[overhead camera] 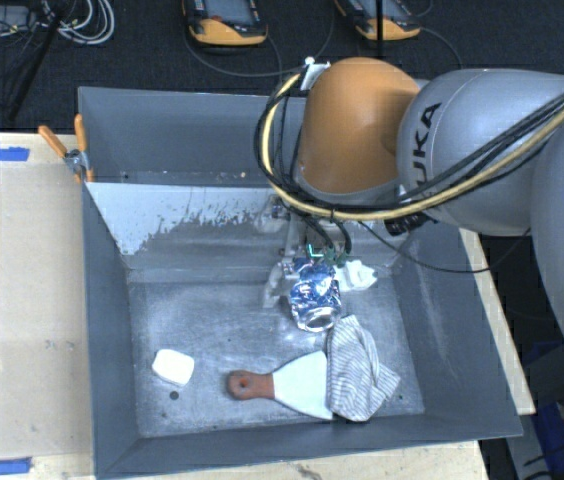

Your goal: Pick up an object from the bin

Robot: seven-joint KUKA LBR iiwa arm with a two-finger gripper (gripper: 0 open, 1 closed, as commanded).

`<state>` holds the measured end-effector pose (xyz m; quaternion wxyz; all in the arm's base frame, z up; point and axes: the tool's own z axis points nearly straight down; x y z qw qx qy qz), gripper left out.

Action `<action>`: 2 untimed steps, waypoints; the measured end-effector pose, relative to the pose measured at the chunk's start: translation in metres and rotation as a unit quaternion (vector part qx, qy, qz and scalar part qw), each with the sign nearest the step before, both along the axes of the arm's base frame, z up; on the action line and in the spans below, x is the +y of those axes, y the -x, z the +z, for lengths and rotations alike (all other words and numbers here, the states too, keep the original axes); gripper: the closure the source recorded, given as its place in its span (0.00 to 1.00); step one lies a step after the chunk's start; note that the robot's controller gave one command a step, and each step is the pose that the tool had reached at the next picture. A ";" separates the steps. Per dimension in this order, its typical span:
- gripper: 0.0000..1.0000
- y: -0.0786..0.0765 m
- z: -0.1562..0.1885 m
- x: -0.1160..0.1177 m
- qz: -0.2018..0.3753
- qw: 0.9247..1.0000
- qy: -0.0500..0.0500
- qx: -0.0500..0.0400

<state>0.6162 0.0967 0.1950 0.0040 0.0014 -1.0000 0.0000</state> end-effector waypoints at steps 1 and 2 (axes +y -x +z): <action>0.00 -0.002 0.004 0.000 -0.001 1.000 0.000 -0.004; 0.00 0.020 -0.045 0.035 0.053 0.999 0.000 -0.005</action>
Offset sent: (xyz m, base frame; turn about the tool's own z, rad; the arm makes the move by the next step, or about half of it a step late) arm -0.0546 0.0931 -0.1250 -0.2825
